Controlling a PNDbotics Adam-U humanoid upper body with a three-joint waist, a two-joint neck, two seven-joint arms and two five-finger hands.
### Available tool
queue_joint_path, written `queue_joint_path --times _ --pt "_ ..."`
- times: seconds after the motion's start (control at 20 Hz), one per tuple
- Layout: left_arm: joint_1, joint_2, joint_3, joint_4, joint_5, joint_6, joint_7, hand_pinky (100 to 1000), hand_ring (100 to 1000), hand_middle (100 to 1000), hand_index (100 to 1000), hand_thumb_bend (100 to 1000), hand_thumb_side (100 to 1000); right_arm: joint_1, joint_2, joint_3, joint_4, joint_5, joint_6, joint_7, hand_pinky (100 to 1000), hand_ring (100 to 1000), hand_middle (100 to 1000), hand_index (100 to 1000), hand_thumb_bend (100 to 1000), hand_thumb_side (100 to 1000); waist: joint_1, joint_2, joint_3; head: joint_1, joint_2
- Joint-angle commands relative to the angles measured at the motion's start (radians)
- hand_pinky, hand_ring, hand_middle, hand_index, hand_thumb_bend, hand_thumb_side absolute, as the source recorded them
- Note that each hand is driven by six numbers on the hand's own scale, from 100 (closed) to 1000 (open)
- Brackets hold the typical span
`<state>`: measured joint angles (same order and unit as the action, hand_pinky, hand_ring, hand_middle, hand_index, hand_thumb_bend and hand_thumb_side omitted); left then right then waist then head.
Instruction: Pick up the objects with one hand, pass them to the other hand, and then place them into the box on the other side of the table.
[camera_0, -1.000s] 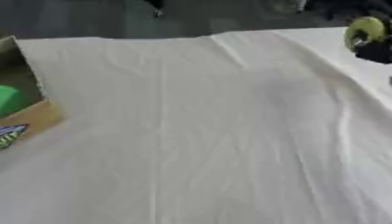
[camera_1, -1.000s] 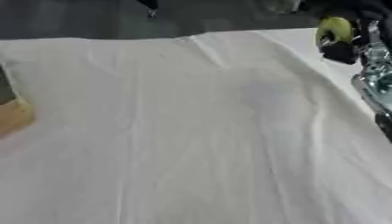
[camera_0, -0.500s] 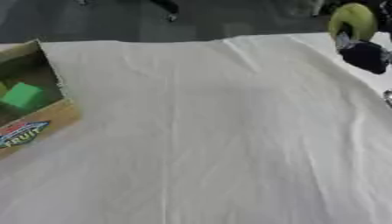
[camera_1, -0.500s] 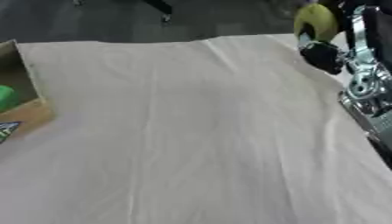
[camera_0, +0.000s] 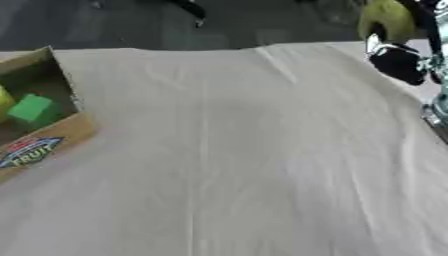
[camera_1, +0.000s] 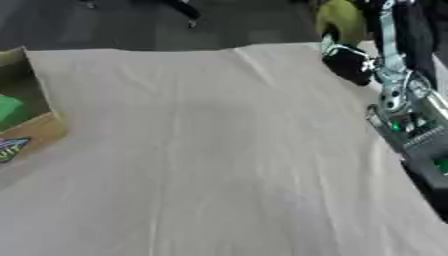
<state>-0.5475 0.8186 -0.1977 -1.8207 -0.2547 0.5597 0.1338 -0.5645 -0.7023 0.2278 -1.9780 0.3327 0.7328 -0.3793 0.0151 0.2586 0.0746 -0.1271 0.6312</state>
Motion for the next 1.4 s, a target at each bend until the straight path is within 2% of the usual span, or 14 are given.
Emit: queue_joint_path --times 0.05,0.4,0.65,0.9,1.4 --pt "-0.027 0.042 -0.005 -0.023 0.0 -0.022 -0.031 621 702 667 792 100 602 -0.036 0.015 0.023 -0.022 0.073 0.127 -0.09 798 560 352 537 100 100 0.002 -0.031 -0.002 0.007 0.006" --pt "-0.072 0.048 -0.041 -0.052 0.019 -0.075 -0.107 622 701 665 792 100 612 -0.076 0.059 0.08 -0.022 0.187 0.1 0.03 798 561 355 538 100 100 0.006 -0.033 -0.001 0.019 0.007" --pt "-0.105 0.044 -0.076 -0.054 0.068 -0.123 -0.191 618 697 655 791 100 665 -0.097 0.084 0.099 -0.022 0.222 0.086 0.075 794 553 346 533 100 100 0.007 -0.034 -0.002 0.025 0.005" --pt "-0.138 0.03 -0.114 -0.03 0.116 -0.139 -0.243 616 693 653 792 100 691 -0.117 0.111 0.112 -0.022 0.191 0.068 0.076 792 549 341 530 100 100 0.008 -0.035 -0.004 0.033 0.003" --pt "-0.193 0.002 -0.198 -0.004 0.137 -0.157 -0.315 616 688 656 807 100 740 -0.151 0.145 0.15 -0.022 0.125 0.045 0.078 787 543 331 526 100 100 0.01 -0.036 -0.006 0.038 0.003"
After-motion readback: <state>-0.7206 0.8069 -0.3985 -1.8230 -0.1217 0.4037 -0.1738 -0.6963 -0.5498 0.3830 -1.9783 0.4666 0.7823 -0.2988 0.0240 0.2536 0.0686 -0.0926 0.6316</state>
